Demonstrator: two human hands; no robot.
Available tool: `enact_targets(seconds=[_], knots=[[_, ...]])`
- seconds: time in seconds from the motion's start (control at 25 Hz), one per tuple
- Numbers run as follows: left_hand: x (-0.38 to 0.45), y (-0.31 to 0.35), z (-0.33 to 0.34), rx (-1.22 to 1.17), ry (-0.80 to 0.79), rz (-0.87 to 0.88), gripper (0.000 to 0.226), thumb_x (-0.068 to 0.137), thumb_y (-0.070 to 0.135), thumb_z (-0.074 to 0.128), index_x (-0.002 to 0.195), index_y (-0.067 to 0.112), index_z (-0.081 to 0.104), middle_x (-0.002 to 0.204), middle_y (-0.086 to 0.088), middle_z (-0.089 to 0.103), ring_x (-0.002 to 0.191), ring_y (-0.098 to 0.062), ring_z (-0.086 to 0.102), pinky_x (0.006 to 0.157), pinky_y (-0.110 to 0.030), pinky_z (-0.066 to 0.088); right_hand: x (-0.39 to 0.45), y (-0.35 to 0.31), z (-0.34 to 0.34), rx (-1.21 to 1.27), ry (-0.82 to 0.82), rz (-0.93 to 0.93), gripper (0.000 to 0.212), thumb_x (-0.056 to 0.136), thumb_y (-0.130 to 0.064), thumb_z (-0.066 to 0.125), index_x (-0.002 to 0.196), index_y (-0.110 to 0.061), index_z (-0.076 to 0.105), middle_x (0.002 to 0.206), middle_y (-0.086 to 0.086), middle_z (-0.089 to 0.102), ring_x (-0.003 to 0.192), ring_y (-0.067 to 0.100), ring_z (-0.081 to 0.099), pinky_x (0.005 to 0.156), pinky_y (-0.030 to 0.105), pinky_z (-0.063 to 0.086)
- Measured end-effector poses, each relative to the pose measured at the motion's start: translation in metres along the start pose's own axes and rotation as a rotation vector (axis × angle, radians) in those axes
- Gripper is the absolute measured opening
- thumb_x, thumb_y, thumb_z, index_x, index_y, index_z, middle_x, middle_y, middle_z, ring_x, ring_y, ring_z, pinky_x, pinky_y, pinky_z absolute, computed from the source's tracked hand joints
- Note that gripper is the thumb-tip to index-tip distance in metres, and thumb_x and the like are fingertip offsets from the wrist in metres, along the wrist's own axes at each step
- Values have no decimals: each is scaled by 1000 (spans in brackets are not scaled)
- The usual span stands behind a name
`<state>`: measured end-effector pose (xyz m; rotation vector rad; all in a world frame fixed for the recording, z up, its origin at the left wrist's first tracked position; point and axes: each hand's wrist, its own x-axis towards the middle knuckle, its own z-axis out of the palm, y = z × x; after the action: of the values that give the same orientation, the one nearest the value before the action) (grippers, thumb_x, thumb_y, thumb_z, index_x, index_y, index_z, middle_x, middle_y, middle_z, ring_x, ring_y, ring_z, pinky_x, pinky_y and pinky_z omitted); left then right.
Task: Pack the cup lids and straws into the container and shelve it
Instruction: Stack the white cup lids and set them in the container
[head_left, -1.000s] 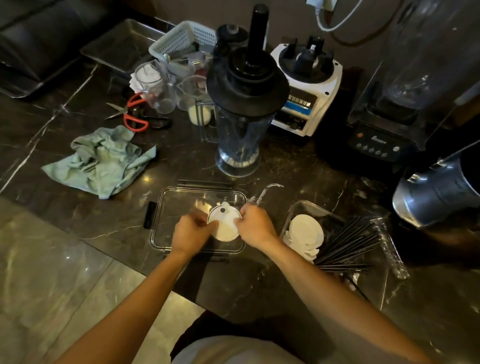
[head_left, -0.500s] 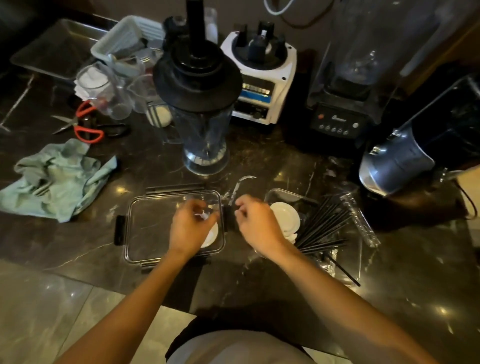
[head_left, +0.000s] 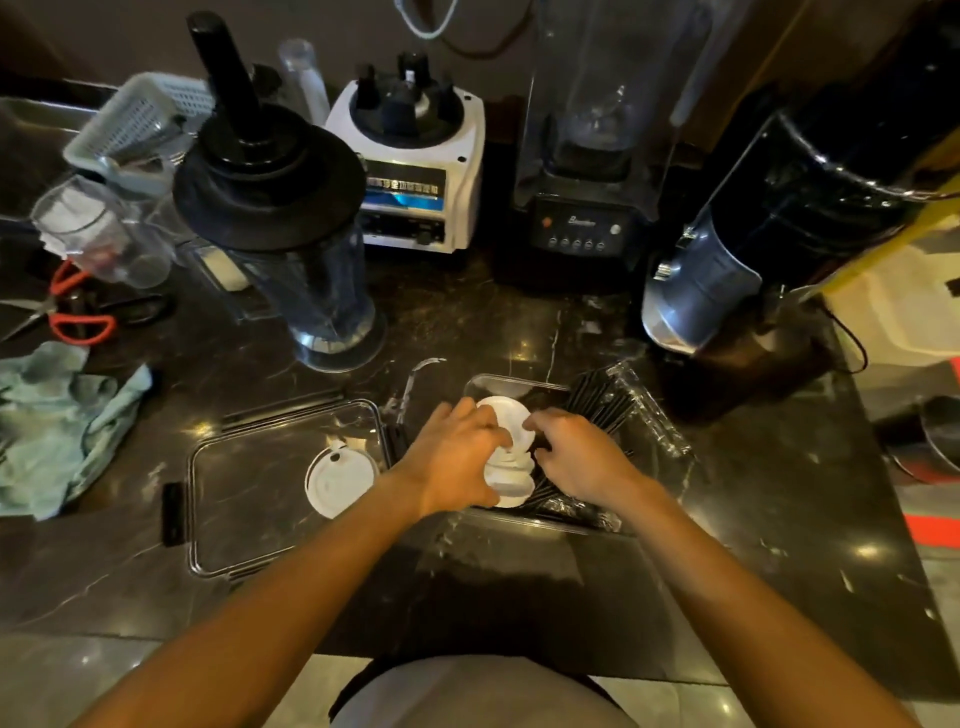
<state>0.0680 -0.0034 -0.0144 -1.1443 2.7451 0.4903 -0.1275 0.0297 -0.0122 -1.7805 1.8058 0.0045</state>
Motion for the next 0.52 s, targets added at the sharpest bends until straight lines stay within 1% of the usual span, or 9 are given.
enact_targets(seconds=[0.12, 0.28, 0.44, 0.52], knots=[[-2, 6, 2, -8, -86, 4, 62, 81, 49, 71, 138, 27, 59, 145, 5, 54, 132, -20, 41, 105, -39, 30, 0, -3, 3, -108, -44, -28, 47, 94, -8, 59, 141, -17, 58, 145, 6, 60, 125, 32, 62, 99, 45, 53], [-1, 11, 5, -8, -114, -53, 50, 86, 35, 69, 134, 23, 62, 138, 0, 61, 130, -21, 49, 108, -42, 29, 0, -8, 8, -238, -68, -92, 42, 92, -5, 61, 132, -15, 62, 134, 8, 63, 113, 32, 68, 93, 45, 56], [-1, 14, 8, 44, -126, -95, 53, 87, 24, 71, 138, 23, 59, 140, -2, 59, 132, -22, 49, 110, -44, 30, 4, -11, 11, -403, -78, -181, 46, 93, -4, 62, 137, -14, 57, 131, 8, 60, 107, 31, 69, 88, 41, 56], [-1, 14, 9, 56, -110, -96, 54, 87, 24, 71, 139, 24, 58, 140, -2, 59, 132, -23, 49, 109, -44, 31, 5, -9, 10, -448, -68, -223, 47, 93, -2, 60, 139, -14, 55, 130, 9, 61, 108, 32, 69, 88, 41, 55]])
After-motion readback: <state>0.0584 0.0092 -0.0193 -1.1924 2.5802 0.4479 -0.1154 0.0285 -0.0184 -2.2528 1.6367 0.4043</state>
